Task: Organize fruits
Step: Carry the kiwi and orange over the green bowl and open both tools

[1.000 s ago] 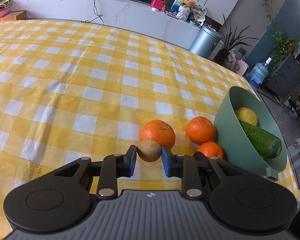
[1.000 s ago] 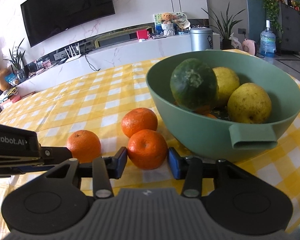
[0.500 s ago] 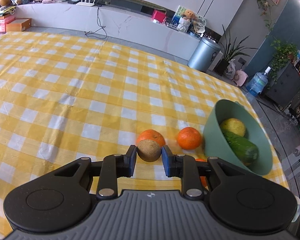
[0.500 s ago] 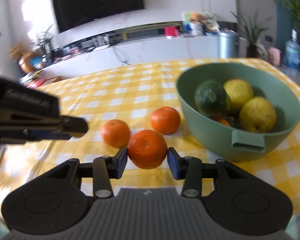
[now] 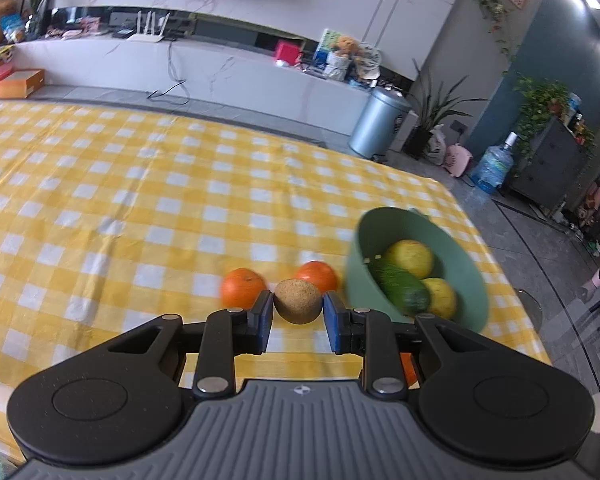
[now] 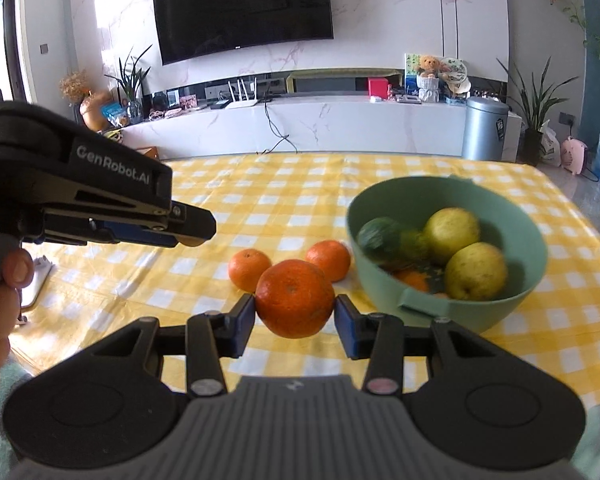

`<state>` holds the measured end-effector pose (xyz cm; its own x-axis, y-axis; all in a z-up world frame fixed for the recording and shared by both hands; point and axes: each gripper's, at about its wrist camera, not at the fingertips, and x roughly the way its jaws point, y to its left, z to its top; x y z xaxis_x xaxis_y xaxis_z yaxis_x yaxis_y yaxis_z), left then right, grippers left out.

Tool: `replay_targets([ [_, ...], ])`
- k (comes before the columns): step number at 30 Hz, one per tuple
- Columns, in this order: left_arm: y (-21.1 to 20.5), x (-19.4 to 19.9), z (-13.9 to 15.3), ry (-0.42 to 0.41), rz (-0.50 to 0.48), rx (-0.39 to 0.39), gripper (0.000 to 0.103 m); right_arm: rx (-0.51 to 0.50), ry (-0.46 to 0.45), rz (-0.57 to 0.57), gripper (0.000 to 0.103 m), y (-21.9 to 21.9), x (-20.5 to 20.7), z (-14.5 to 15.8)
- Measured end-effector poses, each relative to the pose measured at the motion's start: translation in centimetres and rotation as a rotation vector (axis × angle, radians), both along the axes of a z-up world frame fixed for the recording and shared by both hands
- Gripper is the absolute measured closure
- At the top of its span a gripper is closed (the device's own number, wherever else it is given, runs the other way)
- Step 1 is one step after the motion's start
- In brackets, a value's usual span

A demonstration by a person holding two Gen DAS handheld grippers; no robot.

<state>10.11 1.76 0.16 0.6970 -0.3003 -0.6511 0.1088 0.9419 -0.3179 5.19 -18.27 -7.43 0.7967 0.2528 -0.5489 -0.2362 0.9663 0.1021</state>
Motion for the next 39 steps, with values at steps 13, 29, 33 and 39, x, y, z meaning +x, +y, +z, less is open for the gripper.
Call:
replay_targets([
  [13,-6.2,0.0,2.6,-0.072,-0.142,0.032,0.073,-0.068,-0.078,-0.075,0.062,-6.7,-0.3,3.4],
  [29,-13.8,4.3,1.9,-0.029,-0.285,0.073,0.073,-0.162,-0.053,-0.082,0.062,-11.6,3.5,3.3],
  [33,-14.9,5.6,1.4,-0.008,-0.299,0.098,0.073,-0.189,-0.031,-0.065,0.062,-12.0,4.9,2.7],
  [39,-15.8,7.3,-0.1,0.041,-0.322,0.126,0.073,-0.212,-0.001,-0.039,0.062,-12.3,6.8,1.8],
])
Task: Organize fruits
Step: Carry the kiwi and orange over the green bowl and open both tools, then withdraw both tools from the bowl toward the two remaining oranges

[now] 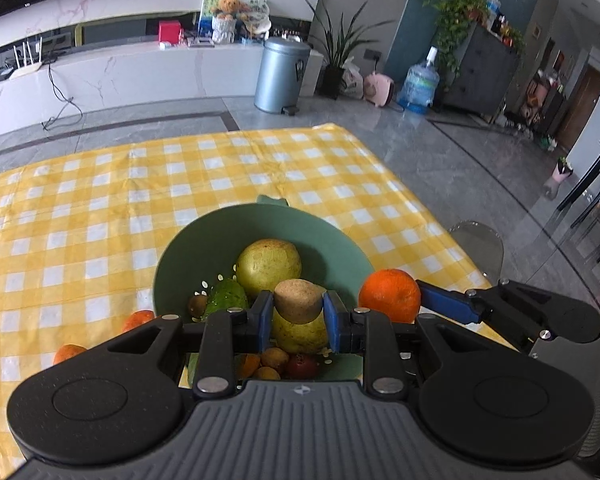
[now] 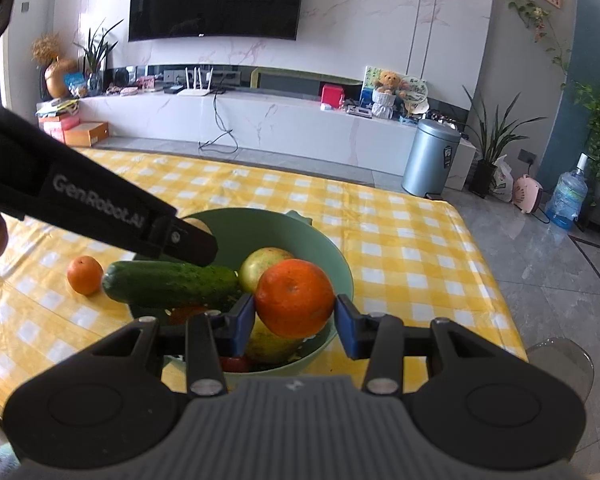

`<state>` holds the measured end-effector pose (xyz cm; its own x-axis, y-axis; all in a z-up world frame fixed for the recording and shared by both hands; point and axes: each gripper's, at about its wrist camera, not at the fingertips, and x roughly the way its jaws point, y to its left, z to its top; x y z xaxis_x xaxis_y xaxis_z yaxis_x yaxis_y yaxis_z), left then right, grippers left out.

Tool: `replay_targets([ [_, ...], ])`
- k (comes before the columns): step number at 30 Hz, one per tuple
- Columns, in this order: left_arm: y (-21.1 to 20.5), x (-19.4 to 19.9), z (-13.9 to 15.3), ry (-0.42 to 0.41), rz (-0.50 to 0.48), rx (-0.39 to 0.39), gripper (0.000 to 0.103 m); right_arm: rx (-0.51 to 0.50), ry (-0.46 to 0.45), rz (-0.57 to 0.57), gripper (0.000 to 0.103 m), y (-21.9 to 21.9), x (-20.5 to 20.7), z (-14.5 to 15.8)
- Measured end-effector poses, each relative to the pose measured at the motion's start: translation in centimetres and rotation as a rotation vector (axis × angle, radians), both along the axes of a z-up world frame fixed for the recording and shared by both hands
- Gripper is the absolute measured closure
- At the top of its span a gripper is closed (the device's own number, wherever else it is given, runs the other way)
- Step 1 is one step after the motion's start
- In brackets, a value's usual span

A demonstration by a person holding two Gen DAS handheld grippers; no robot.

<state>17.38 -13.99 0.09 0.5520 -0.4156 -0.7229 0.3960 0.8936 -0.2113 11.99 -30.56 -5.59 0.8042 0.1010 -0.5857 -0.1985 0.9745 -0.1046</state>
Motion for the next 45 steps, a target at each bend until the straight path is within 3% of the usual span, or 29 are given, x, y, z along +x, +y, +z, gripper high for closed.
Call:
replay_targets([
  [19,-0.8,3.2,-4.1,0.131,-0.016,-0.014,0.073,-0.033,0.184,0.050,0.062,0.7,4.5,-2.8],
  [30,-1.0,3.3,-4.4,0.120,-0.024,0.013,0.073,-0.044,0.198,0.057,0.062,1.0,4.8,-2.9],
  [32,-1.0,3.3,-4.4,0.118,-0.020,0.017,0.066,-0.054,0.196,0.059,0.061,1.1,4.7,-2.9],
  [34,-0.9,3.3,-4.4,0.121,-0.020,0.004,0.062,-0.059,0.187,0.058,0.060,1.2,4.7,-2.8],
  [36,-0.8,3.3,-4.3,0.123,-0.021,-0.004,0.060,-0.055,0.175,0.053,0.047,1.1,4.5,-2.5],
  [41,-0.7,2.8,-3.7,0.098,-0.018,0.008,0.055,-0.049,0.149,0.046,0.044,1.1,4.1,-1.8],
  [45,-0.3,1.6,-2.3,0.040,-0.029,0.028,0.046,-0.039,0.113,0.020,0.032,1.2,3.1,-1.0],
])
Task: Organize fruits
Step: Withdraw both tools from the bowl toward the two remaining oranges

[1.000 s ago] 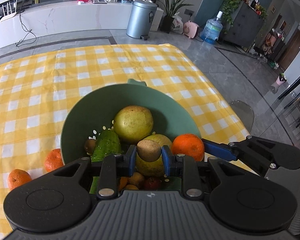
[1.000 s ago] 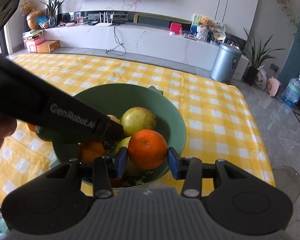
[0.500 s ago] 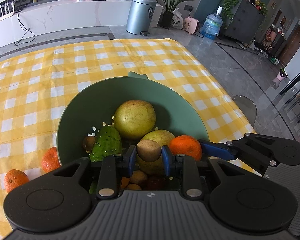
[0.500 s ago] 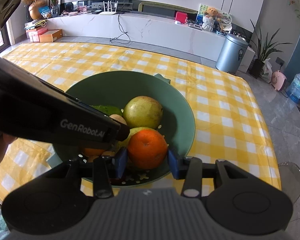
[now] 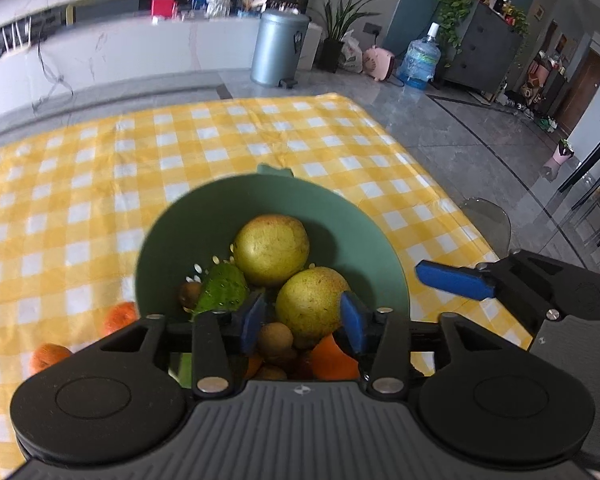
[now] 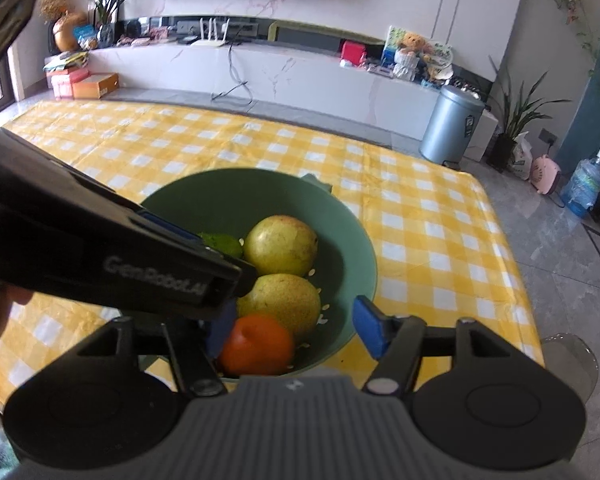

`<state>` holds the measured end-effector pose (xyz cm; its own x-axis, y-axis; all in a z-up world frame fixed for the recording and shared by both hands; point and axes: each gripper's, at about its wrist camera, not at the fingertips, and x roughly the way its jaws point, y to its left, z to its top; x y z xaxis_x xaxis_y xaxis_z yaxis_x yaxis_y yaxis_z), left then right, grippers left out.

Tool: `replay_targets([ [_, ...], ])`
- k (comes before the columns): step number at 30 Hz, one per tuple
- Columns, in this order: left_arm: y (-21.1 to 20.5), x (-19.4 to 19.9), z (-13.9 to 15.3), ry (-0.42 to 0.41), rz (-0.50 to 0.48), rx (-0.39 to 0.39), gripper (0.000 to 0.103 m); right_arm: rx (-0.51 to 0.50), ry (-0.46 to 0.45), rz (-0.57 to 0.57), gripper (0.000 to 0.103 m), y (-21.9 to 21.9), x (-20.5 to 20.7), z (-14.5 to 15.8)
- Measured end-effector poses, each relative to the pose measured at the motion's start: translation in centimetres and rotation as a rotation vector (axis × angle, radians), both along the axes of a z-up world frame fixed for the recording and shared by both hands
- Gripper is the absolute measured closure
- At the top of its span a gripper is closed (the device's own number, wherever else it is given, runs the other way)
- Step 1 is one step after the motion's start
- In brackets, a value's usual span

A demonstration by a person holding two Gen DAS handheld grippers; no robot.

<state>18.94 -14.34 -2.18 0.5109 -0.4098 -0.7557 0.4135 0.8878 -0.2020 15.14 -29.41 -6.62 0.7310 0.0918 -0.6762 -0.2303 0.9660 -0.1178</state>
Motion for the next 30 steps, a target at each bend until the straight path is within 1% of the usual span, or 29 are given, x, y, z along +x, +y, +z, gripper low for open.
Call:
replay_targets([
  [1,0.1,-0.4,0.4,-0.023,-0.004,0.010,0.042,0.008,-0.010,-0.007,0.031,0.0,-0.3,0.2],
  [3,0.4,-1.2,1.2,-0.065,-0.007,0.037,0.041,0.027,-0.031,-0.024,0.025,0.0,-0.8,0.6],
  [5,0.8,-2.0,2.0,-0.098,-0.008,0.058,0.040,0.060,-0.047,-0.041,0.021,0.1,-1.4,1.0],
  [7,1.4,-2.9,2.7,-0.128,-0.005,0.069,0.038,0.109,-0.059,-0.059,0.021,0.1,-2.1,1.2],
  [10,2.4,-4.0,3.7,-0.164,0.009,0.087,0.037,0.188,-0.083,-0.096,0.019,0.2,-3.2,1.5],
  [15,4.8,-5.5,4.7,-0.193,0.057,0.097,0.037,0.275,-0.136,-0.134,0.019,1.2,-5.3,1.6],
  [20,7.5,-6.5,5.1,-0.221,0.098,0.125,0.037,0.334,-0.174,-0.120,0.018,2.8,-7.2,1.5],
  [22,8.6,-6.8,5.2,-0.230,0.113,0.133,0.037,0.355,-0.183,-0.117,0.013,3.4,-7.8,1.4],
  [24,9.6,-7.1,5.1,-0.235,0.123,0.132,0.037,0.377,-0.189,-0.105,0.012,4.1,-8.4,1.5],
  [28,11.3,-7.3,4.7,-0.233,0.141,0.132,0.037,0.370,-0.204,-0.048,0.011,6.4,-9.5,1.5],
  [29,11.7,-7.3,4.6,-0.231,0.149,0.131,0.037,0.362,-0.208,-0.030,0.010,7.0,-9.7,1.5],
  [30,12.1,-7.4,4.4,-0.229,0.155,0.127,0.037,0.359,-0.207,-0.010,0.007,7.6,-9.9,1.4],
])
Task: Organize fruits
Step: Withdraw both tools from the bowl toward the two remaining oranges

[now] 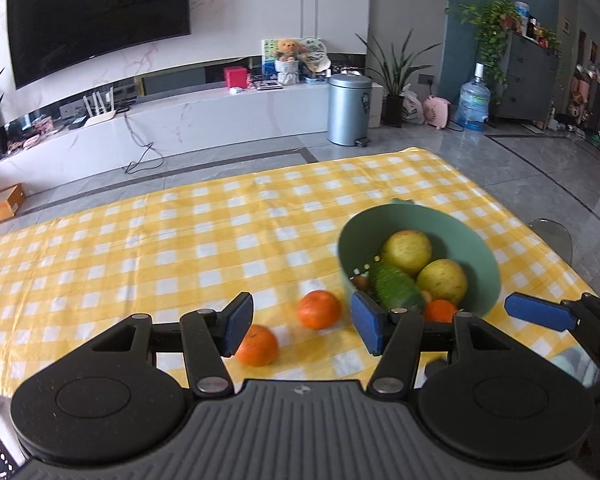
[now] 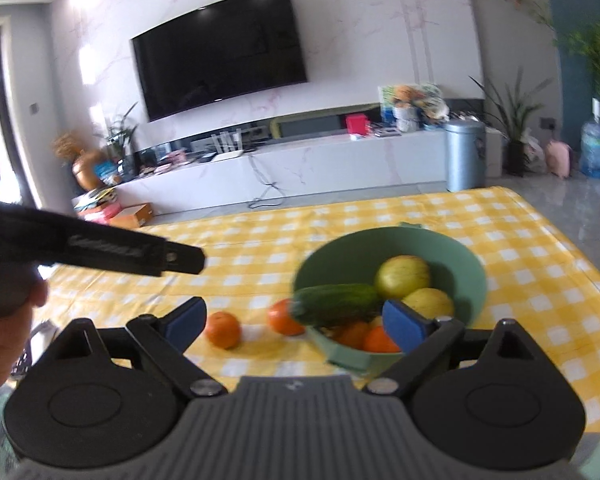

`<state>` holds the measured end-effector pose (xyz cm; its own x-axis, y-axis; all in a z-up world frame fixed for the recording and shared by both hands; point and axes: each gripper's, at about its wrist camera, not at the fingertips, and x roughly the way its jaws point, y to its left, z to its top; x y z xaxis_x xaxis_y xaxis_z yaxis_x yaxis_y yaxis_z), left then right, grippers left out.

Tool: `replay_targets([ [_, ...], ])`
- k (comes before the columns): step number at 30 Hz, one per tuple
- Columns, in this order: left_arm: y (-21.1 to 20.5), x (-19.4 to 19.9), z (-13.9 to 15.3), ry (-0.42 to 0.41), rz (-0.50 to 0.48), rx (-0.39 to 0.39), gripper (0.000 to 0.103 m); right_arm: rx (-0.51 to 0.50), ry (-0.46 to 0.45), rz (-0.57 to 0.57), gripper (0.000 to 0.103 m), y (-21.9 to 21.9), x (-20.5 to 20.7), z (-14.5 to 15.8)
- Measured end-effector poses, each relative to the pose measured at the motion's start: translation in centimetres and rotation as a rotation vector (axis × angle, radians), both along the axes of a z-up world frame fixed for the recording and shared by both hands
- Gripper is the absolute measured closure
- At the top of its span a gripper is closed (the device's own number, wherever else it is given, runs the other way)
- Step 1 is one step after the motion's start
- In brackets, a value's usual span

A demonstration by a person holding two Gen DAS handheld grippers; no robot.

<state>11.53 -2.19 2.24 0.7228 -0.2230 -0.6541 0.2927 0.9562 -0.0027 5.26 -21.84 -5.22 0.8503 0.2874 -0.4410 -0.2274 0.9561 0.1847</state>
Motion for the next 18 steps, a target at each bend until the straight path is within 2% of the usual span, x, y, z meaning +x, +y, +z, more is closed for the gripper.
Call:
replay_targets([
  [2,0.8,0.0,-0.3,0.002,0.011,-0.013,0.037,0.000,0.004,0.026,0.004,1.0,-0.1,-0.3],
  [11,3.1,0.2,-2.2,0.015,0.042,-0.033,0.037,-0.064,0.102,0.052,0.004,3.9,1.4,-2.9],
  [13,3.5,0.5,-2.6,0.022,0.043,-0.044,0.037,-0.083,0.109,0.052,0.006,4.4,1.7,-3.4],
  [15,3.9,0.7,-2.9,0.026,0.038,-0.062,0.037,-0.101,0.113,0.046,0.012,4.8,2.1,-3.8],
  [18,4.3,1.0,-3.4,0.031,0.040,-0.078,0.037,-0.126,0.118,0.023,0.012,5.2,3.0,-4.4],
])
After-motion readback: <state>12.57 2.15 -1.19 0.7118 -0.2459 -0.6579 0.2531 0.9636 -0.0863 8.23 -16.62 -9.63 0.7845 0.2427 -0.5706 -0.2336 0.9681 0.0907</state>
